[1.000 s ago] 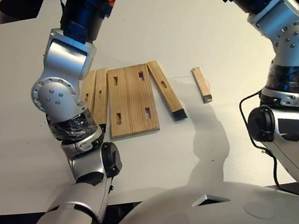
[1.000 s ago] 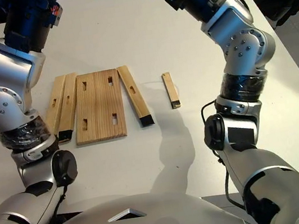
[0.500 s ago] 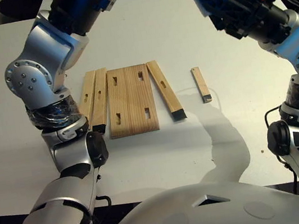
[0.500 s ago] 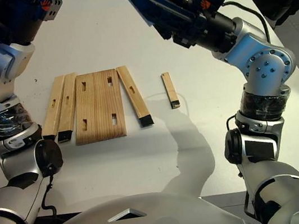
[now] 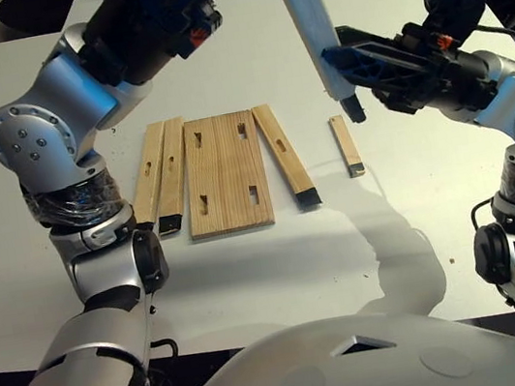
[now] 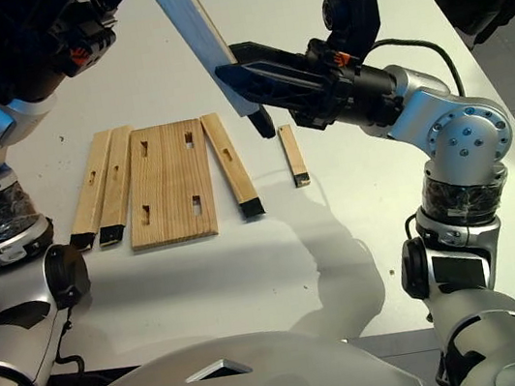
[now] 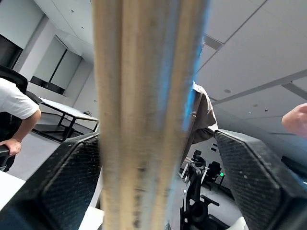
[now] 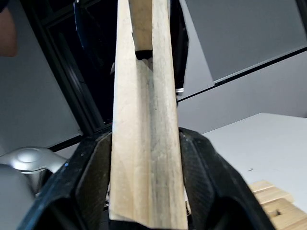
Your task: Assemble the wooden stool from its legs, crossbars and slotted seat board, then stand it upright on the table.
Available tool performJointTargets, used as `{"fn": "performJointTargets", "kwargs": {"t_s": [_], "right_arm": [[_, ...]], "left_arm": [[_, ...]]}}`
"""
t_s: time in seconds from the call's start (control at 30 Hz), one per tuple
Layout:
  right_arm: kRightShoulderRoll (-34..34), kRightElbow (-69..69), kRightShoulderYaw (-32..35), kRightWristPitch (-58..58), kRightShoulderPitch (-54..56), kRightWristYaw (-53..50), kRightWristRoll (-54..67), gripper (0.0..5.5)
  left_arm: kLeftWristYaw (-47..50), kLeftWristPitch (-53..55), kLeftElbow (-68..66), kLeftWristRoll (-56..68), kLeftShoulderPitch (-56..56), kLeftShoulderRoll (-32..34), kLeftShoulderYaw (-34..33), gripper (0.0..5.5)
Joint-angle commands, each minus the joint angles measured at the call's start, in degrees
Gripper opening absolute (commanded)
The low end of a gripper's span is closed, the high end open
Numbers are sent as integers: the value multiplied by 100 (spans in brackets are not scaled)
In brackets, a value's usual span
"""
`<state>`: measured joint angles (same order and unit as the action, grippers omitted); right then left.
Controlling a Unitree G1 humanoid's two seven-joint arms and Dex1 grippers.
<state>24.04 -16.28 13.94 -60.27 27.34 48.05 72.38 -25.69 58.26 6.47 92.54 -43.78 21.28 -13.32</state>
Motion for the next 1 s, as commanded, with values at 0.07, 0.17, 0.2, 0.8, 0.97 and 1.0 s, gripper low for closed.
{"fn": "performJointTargets", "kwargs": {"t_s": [0.07,0.17,0.2,0.8,0.97,1.0], "right_arm": [[376,-89,-120,-4,-51,153,-30,205],[622,-35,-251,63,-60,374,-256,205],[688,-7,-312,93,-51,455,-336,205],[894,109,-377,260,-332,720,-582,205],[1000,111,-391,303,-480,798,-641,205],[1013,126,-397,322,-494,814,-656,205]], "left_arm": [[-385,89,-81,-459,103,310,103,403],[-614,146,-87,-685,99,450,143,403],[-703,171,-85,-739,100,490,154,403],[-1102,-104,108,-1025,366,465,-83,211],[-1094,-166,52,-1093,340,480,-154,210],[-1095,-183,58,-1086,343,469,-173,210]]}}
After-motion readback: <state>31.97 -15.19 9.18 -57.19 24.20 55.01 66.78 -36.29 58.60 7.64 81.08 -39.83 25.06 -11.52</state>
